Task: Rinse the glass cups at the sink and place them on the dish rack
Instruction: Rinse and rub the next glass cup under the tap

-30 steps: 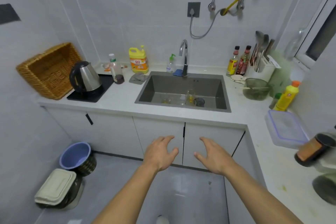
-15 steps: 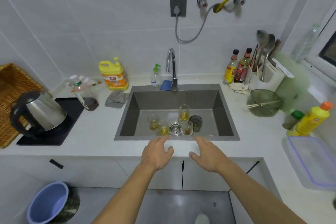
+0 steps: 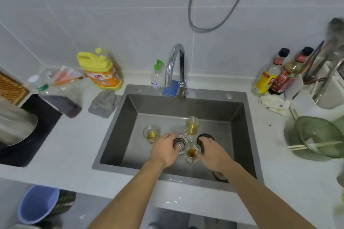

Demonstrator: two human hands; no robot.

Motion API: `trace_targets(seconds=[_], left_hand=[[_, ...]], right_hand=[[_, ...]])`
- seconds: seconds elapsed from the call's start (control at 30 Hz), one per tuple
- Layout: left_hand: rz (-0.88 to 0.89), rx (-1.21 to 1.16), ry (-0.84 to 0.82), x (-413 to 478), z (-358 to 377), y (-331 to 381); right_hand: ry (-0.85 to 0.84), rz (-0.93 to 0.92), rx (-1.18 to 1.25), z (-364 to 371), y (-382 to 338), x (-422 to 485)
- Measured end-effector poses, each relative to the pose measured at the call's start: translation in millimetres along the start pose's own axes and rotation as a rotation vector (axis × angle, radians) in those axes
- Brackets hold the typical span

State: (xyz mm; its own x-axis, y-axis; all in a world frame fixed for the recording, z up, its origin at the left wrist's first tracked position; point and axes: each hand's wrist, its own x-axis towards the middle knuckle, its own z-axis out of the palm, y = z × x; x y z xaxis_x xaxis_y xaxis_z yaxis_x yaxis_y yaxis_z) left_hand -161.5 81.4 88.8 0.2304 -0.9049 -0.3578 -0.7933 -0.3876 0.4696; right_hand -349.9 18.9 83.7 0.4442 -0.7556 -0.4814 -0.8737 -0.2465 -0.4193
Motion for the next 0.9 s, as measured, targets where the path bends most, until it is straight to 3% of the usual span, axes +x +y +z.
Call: trace_targets(seconds=[0.3,0.5,0.73,0.9], left_hand=[[-0.028,0.118,-0.162,117,43,-9],[-0.102,0.052,-0.231,175,88,-19],[-0.079,0.143,-0.177,214,111,-35],[-0.068,0.030,-0.078,207,89,-34]], right_hand=[[0.014,0.173,0.194,17,28,116],[-0.037,0.300,0.365,37,42,167],[-0.047,0.311,0.411,49,46,190],[0.018,0.310,0.468,45,30,180]])
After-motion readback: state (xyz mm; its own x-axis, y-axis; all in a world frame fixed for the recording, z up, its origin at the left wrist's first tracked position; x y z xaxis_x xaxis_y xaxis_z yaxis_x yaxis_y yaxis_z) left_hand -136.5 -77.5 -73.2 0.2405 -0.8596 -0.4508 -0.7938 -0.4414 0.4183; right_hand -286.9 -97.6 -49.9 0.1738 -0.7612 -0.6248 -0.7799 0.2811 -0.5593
